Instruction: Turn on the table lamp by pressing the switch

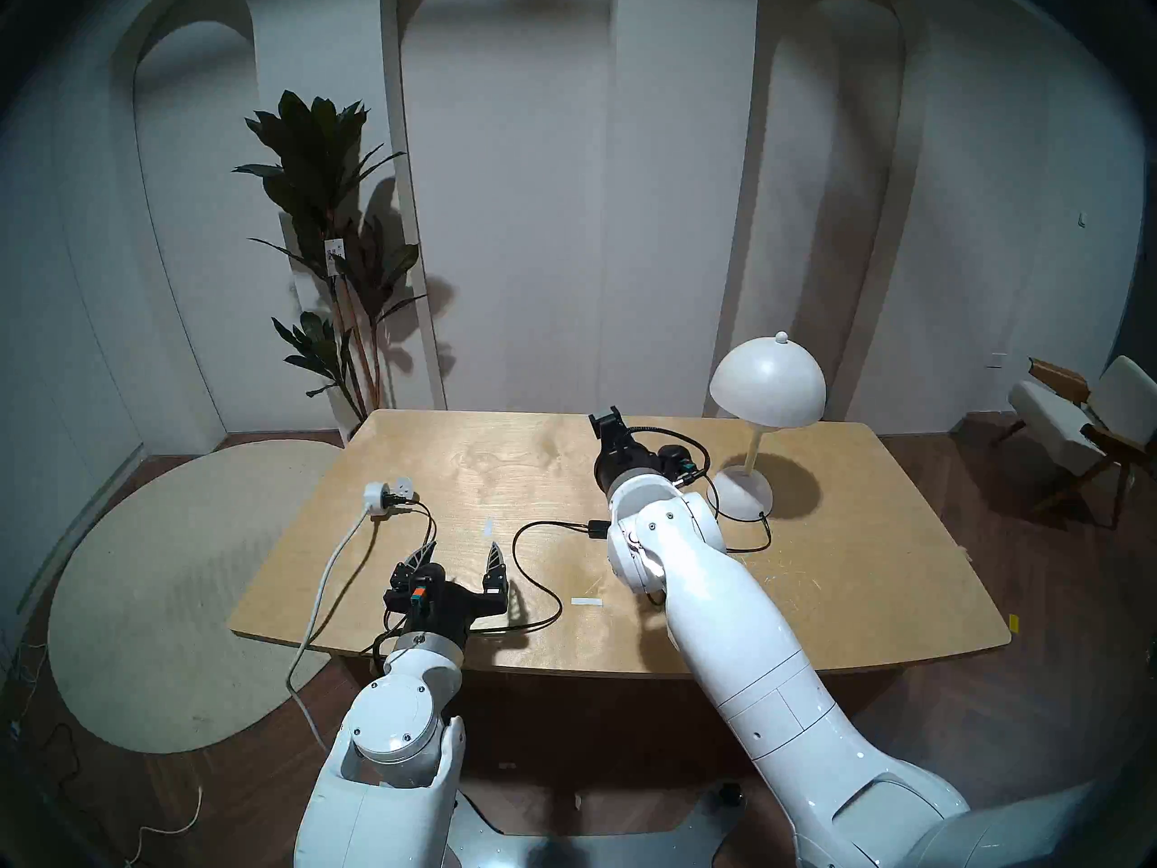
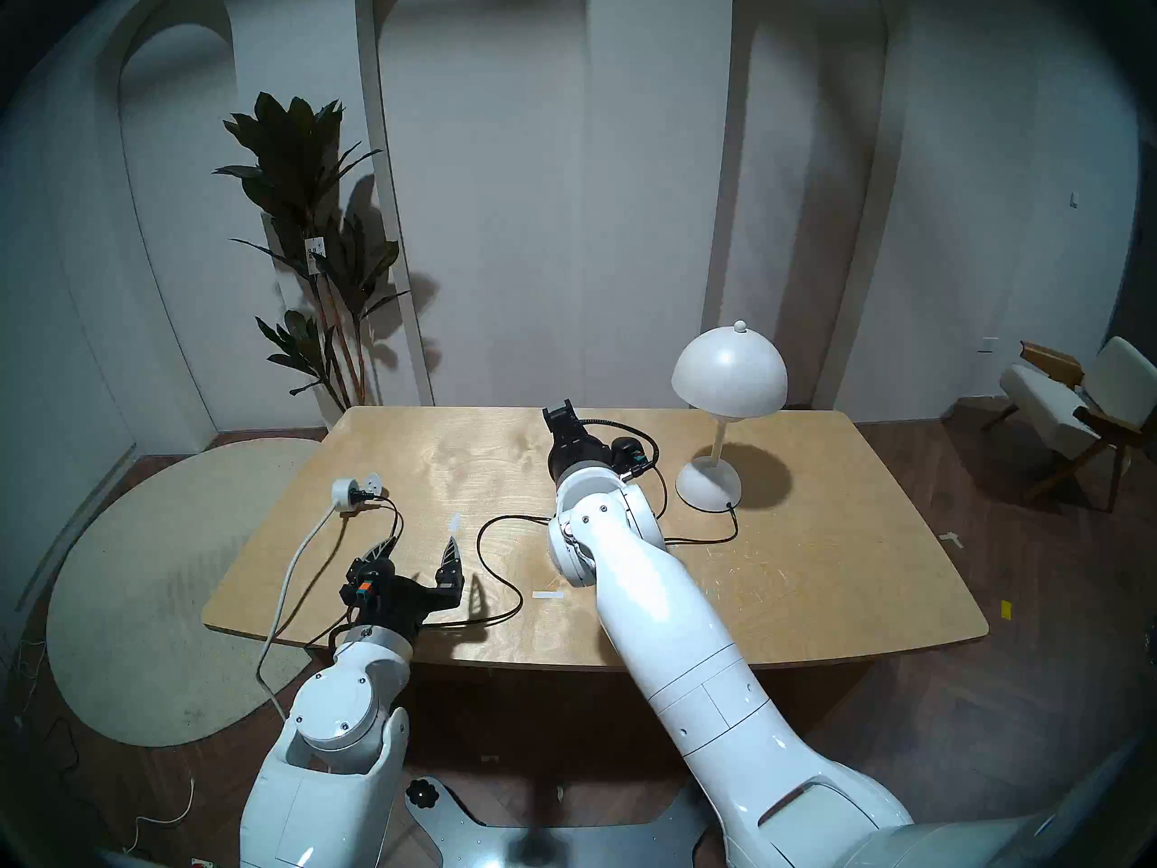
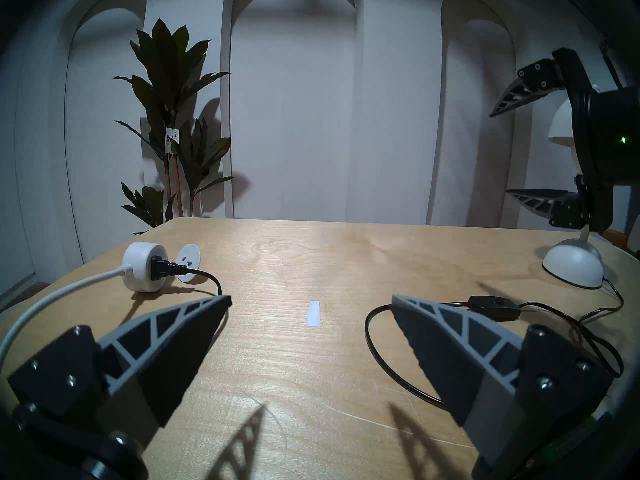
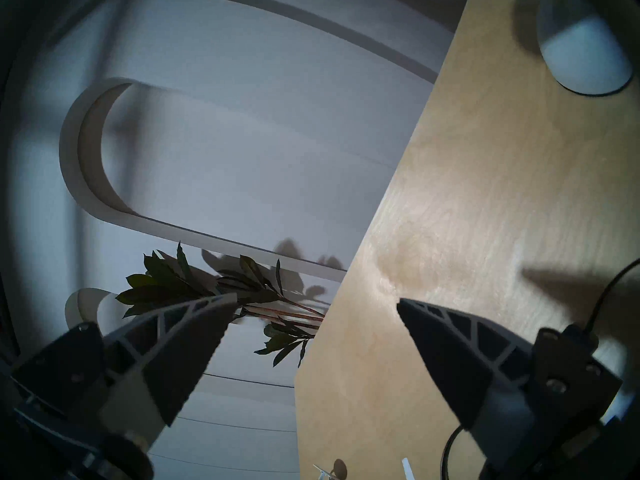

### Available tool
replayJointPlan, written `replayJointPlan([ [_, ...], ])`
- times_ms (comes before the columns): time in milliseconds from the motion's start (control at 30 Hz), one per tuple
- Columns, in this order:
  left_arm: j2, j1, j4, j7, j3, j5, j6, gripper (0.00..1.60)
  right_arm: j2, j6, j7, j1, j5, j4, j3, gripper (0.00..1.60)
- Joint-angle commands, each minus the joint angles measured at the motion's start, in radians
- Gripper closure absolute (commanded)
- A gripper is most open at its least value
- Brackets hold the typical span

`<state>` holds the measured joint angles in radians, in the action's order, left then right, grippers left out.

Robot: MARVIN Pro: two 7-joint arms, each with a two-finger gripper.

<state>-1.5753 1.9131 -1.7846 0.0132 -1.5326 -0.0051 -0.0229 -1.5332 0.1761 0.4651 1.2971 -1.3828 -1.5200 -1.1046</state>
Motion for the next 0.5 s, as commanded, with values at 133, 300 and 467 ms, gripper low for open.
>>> replayJointPlan([
  [133, 0.000, -0.004, -0.024, 0.000, -0.001, 0.000, -0.003, 0.00, 0.005, 0.008, -0.034, 0.014, -0.011, 0.003, -0.003, 0.00],
  [300, 0.000, -0.005, -0.024, 0.000, -0.001, 0.000, -0.003, 0.00, 0.008, 0.011, -0.041, 0.012, -0.020, 0.011, -0.008, 0.00],
  [467, 0.000, -0.005, -0.024, 0.000, -0.001, 0.000, -0.003, 0.00, 0.008, 0.012, -0.052, 0.007, -0.037, 0.031, -0.023, 0.00],
])
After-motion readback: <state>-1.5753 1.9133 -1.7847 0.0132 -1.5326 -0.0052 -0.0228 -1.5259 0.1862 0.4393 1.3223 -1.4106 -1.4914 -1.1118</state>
